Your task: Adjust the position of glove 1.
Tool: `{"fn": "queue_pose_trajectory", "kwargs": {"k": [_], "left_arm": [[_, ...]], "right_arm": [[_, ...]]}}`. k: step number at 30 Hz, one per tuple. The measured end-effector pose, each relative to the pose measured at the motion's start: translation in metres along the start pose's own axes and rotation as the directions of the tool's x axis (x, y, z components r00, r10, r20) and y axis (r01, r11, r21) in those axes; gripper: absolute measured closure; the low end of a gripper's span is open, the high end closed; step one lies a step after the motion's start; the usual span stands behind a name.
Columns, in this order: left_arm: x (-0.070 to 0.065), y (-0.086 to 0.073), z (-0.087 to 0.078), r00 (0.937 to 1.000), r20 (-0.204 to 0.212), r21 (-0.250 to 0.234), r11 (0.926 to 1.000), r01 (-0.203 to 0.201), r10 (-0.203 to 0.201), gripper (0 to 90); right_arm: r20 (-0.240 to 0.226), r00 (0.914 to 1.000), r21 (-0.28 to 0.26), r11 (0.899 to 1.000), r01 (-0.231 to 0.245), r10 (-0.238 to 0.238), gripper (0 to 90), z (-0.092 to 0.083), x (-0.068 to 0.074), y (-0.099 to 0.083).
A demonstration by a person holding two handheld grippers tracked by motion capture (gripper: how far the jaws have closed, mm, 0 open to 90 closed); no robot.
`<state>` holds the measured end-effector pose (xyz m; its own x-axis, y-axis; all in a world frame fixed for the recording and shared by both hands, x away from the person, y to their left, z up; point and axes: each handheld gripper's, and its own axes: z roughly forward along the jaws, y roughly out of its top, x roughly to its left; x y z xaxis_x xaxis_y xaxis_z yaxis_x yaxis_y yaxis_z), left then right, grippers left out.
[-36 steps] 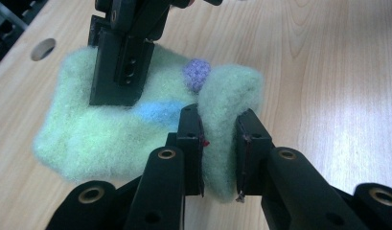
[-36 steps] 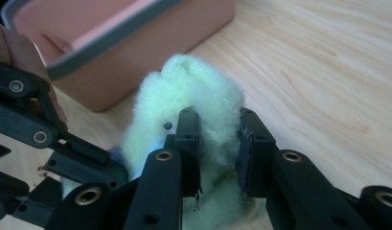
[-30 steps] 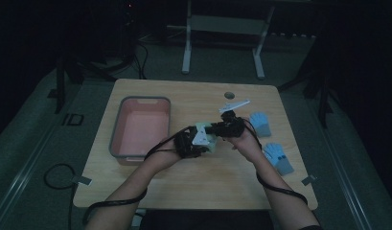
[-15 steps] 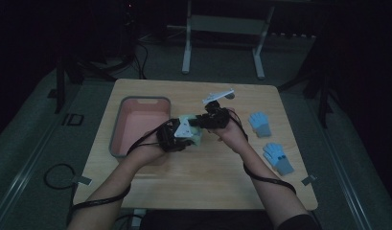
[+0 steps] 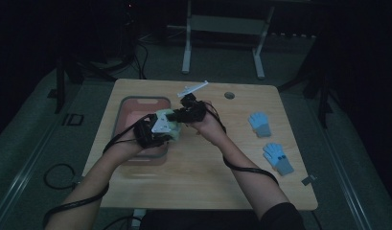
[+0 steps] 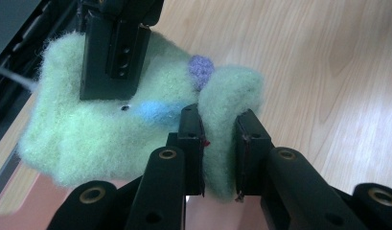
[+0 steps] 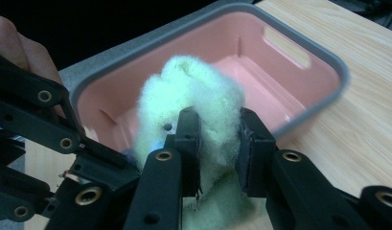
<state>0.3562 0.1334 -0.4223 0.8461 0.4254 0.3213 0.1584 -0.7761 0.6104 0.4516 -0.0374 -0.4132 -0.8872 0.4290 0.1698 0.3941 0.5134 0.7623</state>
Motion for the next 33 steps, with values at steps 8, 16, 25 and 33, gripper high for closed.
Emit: {"fn": "queue_pose_trajectory", "kwargs": {"k": [8, 16, 25, 33], "left_arm": [[0.011, -0.032, -0.015, 0.9989, -0.035, 0.035, 0.9989, 0.033, -0.032, 76.5], [0.017, -0.064, -0.001, 0.9959, -0.035, 0.079, 0.9932, 0.086, -0.083, 76.5], [0.021, -0.067, 0.027, 0.9958, 0.006, 0.192, 0.9774, 0.089, -0.092, 76.2], [0.029, -0.069, 0.046, 0.9896, 0.053, 0.254, 0.9603, 0.116, -0.134, 75.1]], "right_arm": [[-0.041, 0.9991, 0.008, 1.0, 0.011, -0.01, 73.7, 0.036, 0.012, 0.02], [-0.064, 0.9979, 0.046, 0.999, -0.001, 0.004, 73.7, 0.076, 0.015, 0.02], [-0.063, 0.9977, 0.122, 0.992, -0.017, 0.025, 70.7, 0.103, 0.002, 0.008], [-0.057, 0.9966, 0.117, 0.992, -0.053, 0.06, 54.6, 0.092, -0.008, -0.003]]}}
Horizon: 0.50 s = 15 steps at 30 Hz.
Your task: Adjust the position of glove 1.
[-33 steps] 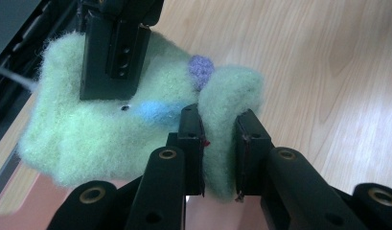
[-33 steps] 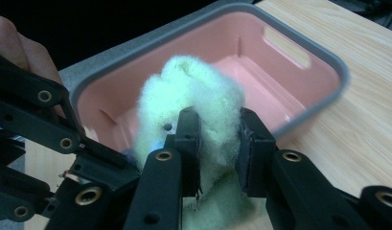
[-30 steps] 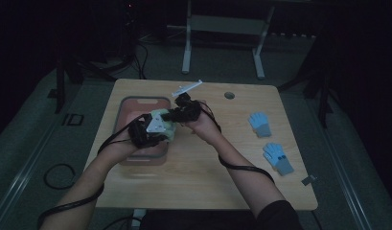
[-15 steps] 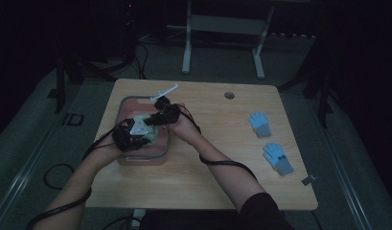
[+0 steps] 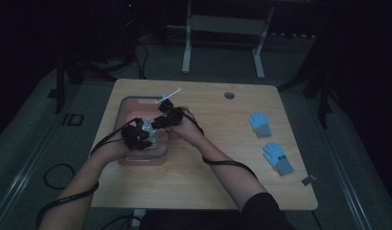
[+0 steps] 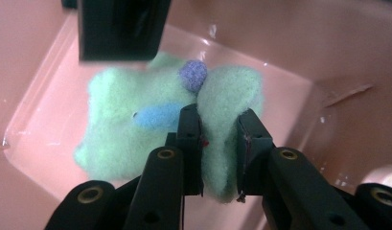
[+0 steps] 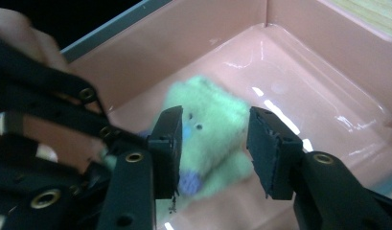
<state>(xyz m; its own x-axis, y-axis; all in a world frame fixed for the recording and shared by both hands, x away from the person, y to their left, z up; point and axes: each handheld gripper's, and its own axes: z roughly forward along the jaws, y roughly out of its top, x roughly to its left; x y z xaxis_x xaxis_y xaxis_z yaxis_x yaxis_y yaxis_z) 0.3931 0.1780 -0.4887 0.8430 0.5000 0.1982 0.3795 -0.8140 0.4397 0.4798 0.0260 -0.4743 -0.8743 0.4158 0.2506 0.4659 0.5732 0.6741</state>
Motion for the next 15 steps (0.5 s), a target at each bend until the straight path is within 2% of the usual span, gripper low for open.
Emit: {"fn": "queue_pose_trajectory", "kwargs": {"k": [3, 5, 7, 8, 11, 13, 15], "left_arm": [[0.0, 0.001, 0.003, 1.0, 0.008, 0.022, 0.9998, 0.004, -0.004, 72.8], [0.0, 0.001, 0.002, 0.9998, 0.017, 0.029, 0.9996, 0.001, -0.002, 67.6], [0.0, 0.001, 0.002, 0.9997, 0.022, 0.027, 0.9996, 0.01, -0.011, 55.7], [0.002, 0.001, -0.001, 0.9991, 0.029, 0.02, 0.9993, 0.032, -0.032, 49.3], [0.004, 0.0, -0.009, 0.996, 0.011, -0.012, 0.9959, 0.089, -0.089, 35.8], [0.005, 0.0, -0.015, 0.9898, -0.001, -0.064, 0.9878, 0.142, -0.142, 27.0], [0.004, 0.001, -0.019, 0.9869, 0.001, -0.102, 0.9817, 0.161, -0.161, 20.0]], "right_arm": [[-0.003, 1.0, -0.012, 1.0, 0.004, -0.004, 51.7, -0.007, -0.001, -0.006], [-0.01, 0.9999, -0.024, 1.0, 0.005, -0.005, 49.7, -0.013, -0.001, -0.009], [-0.013, 0.9999, -0.029, 1.0, 0.005, -0.006, 47.8, -0.016, 0.0, -0.011], [-0.013, 0.9998, -0.041, 0.999, 0.015, -0.015, 46.0, -0.025, 0.0, -0.014], [-0.019, 0.9995, -0.065, 0.998, 0.024, -0.025, 41.1, -0.038, 0.002, -0.018], [-0.037, 0.9987, -0.079, 0.996, 0.031, -0.034, 34.9, -0.048, 0.002, -0.022], [-0.054, 0.9979, -0.087, 0.996, 0.032, -0.037, 30.1, -0.057, 0.0, -0.027]]}}
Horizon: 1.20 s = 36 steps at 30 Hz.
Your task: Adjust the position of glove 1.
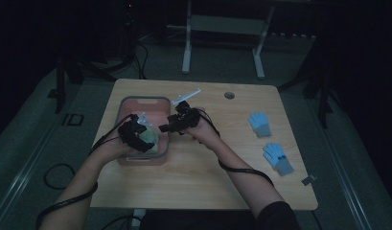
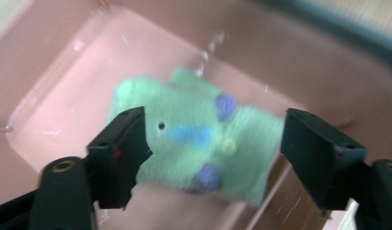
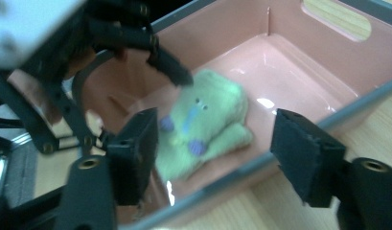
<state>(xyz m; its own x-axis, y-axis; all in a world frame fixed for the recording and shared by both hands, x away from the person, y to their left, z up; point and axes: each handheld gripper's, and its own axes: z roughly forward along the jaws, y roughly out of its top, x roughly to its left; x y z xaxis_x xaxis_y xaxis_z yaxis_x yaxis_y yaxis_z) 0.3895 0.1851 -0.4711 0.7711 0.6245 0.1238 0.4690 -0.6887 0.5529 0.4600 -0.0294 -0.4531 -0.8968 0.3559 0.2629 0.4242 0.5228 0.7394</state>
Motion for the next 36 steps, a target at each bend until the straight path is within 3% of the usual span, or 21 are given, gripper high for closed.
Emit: {"fn": "queue_pose_trajectory", "kwargs": {"k": [3, 5, 10, 12, 13, 14, 17, 18, 22, 26, 29, 32, 36], "left_arm": [[-0.006, 0.003, -0.003, 0.9997, -0.019, -0.025, 0.9995, 0.016, -0.017, 13.6], [-0.01, 0.007, -0.004, 0.9997, -0.001, -0.04, 0.9989, 0.023, -0.024, 7.7], [-0.019, 0.016, -0.008, 0.9993, -0.001, -0.092, 0.9951, 0.036, -0.036, 4.0], [-0.025, 0.023, -0.012, 0.9983, 0.003, -0.146, 0.9876, 0.058, -0.059, 4.0], [-0.025, 0.023, -0.012, 0.9983, 0.003, -0.146, 0.9876, 0.058, -0.059, 4.0], [-0.029, 0.027, -0.014, 0.9982, -0.001, -0.183, 0.9814, 0.058, -0.059, 4.0], [-0.031, 0.03, -0.015, 0.9978, 0.007, -0.197, 0.9782, 0.066, -0.066, 4.0], [-0.035, 0.035, -0.014, 0.997, 0.027, -0.221, 0.9722, 0.076, -0.072, 4.0], [-0.051, 0.045, -0.012, 0.9996, 0.007, -0.246, 0.9689, 0.027, -0.026, 4.0], [-0.066, 0.054, -0.008, 0.9988, 0.049, -0.267, 0.9636, 0.015, -0.002, 4.0], [-0.076, 0.06, -0.004, 0.9978, 0.065, -0.28, 0.96, 0.007, 0.011, 4.0], [-0.086, 0.064, -0.001, 0.9967, 0.072, -0.289, 0.9572, -0.014, 0.036, 4.0], [-0.096, 0.069, 0.005, 0.9927, 0.113, -0.311, 0.9505, -0.007, 0.044, 4.0]], "right_arm": [[0.015, 0.9998, -0.007, 1.0, -0.009, 0.009, 28.5, -0.011, -0.003, -0.008], [0.009, 0.9999, -0.02, 1.0, -0.011, 0.011, 27.0, -0.019, -0.005, -0.014], [0.018, 0.9996, -0.031, 0.999, -0.019, 0.02, 23.3, -0.032, -0.009, -0.026], [0.036, 0.9994, -0.03, 1.0, -0.004, 0.005, 21.3, -0.042, -0.009, -0.034], [0.042, 0.9991, -0.032, 0.999, -0.003, 0.004, 21.4, -0.044, -0.01, -0.036], [0.051, 0.9987, -0.038, 0.999, 0.0, 0.002, 21.4, -0.047, -0.01, -0.039], [0.056, 0.9984, -0.041, 0.999, 0.006, -0.003, 21.4, -0.05, -0.01, -0.041], [0.062, 0.998, -0.047, 0.999, 0.012, -0.01, 22.3, -0.053, -0.011, -0.043], [0.073, 0.9972, -0.073, 0.997, 0.024, -0.018, 24.0, -0.069, -0.017, -0.055], [0.119, 0.9919, -0.061, 0.997, 0.052, -0.045, 21.8, -0.079, -0.018, -0.063], [0.129, 0.9916, -0.054, 0.998, 0.015, -0.008, 20.4, -0.088, -0.019, -0.07], [0.133, 0.9912, -0.074, 0.997, 0.013, -0.003, 17.5, -0.097, -0.018, -0.076], [0.158, 0.9874, -0.068, 0.998, 0.012, -0.001, 14.7, -0.107, -0.017, -0.086]]}}
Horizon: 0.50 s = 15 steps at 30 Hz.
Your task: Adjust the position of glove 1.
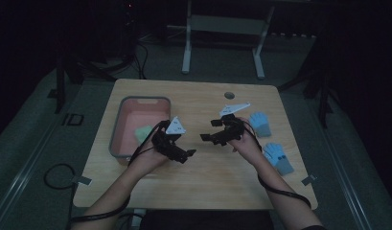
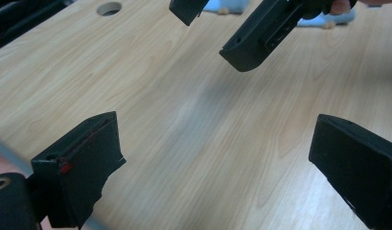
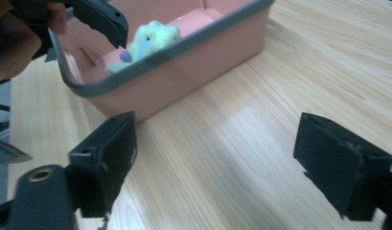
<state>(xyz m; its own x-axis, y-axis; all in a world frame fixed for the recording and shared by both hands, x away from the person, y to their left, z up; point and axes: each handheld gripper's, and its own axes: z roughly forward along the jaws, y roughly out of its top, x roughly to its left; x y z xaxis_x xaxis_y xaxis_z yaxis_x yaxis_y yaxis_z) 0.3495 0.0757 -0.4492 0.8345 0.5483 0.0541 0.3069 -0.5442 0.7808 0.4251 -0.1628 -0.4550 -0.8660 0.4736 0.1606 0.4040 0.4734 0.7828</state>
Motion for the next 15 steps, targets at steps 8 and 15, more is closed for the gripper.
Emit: {"fn": "queue_pose_trajectory", "kwargs": {"k": [8, 15], "left_arm": [[-0.013, -0.002, 0.017, 0.9979, 0.064, 0.004, 0.9999, -0.012, 0.012, 5.7], [-0.027, -0.009, 0.039, 0.9943, 0.1, 0.019, 0.999, -0.04, 0.038, 5.6]], "right_arm": [[0.021, 0.9996, -0.005, 1.0, -0.019, 0.019, 14.1, -0.016, -0.006, -0.02], [0.037, 0.999, 0.018, 1.0, -0.025, 0.024, 14.0, -0.023, -0.008, -0.044]]}}
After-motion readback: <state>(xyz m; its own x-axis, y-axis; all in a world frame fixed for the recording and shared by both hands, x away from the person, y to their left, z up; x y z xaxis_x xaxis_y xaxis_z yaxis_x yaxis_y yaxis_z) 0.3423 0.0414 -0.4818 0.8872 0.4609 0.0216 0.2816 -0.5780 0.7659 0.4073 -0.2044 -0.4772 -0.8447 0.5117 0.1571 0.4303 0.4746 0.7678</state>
